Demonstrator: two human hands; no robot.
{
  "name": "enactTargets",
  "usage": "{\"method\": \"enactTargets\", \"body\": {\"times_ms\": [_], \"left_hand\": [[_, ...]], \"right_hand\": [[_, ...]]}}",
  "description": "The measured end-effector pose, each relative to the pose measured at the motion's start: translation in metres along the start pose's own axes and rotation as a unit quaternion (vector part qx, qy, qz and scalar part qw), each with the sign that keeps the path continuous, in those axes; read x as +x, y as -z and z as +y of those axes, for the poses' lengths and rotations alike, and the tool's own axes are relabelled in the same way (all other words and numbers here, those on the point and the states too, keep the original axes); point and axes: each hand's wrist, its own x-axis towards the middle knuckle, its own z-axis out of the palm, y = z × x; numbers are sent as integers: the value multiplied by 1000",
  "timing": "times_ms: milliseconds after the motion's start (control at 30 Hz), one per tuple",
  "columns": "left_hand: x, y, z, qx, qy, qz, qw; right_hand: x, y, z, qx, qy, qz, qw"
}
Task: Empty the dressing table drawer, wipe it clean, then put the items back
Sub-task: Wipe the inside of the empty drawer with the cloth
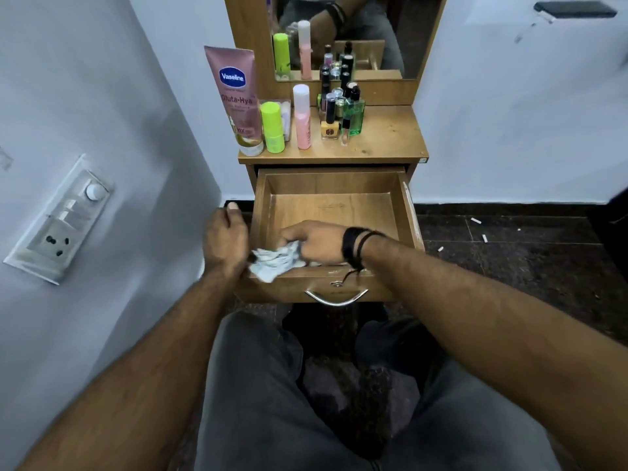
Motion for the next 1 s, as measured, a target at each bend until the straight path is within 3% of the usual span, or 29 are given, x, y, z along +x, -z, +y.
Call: {"method": "enactTargets", "body": {"times_ms": [133,233,333,433,533,633,733,800,900,1000], "left_hand": [[-5,-2,6,30,-30,-16,999],[-4,-2,4,31,-30,-12,999],[-5,-3,5,43,-28,-15,999],[-6,-2,6,59,-31,-13,998],[-6,-1,6,61,-42,-12,997],[-7,0,7,67,-45,-17,997],[-8,-1,9,73,-53,-25,996],[-9,-1,9,77,-53,-28,995],[-11,0,9,76,-56,-22,995],[-12,0,9,84,-57,-22,995]], "right_hand": [[-15,40,41,-178,-171,-60,967],[-13,39,61,-199,-255,-49,945],[6,21,50,-35,-225,55,972],[36,-8,4,163,-137,106,971],[53,-24,-22,157,-82,136,975],[35,-12,-11,46,-63,26,997],[9,15,8,-125,-73,-88,986],[-11,37,21,-209,-113,-127,963],[-44,63,38,-239,-225,-176,928],[-53,67,35,-251,-229,-167,926]]}}
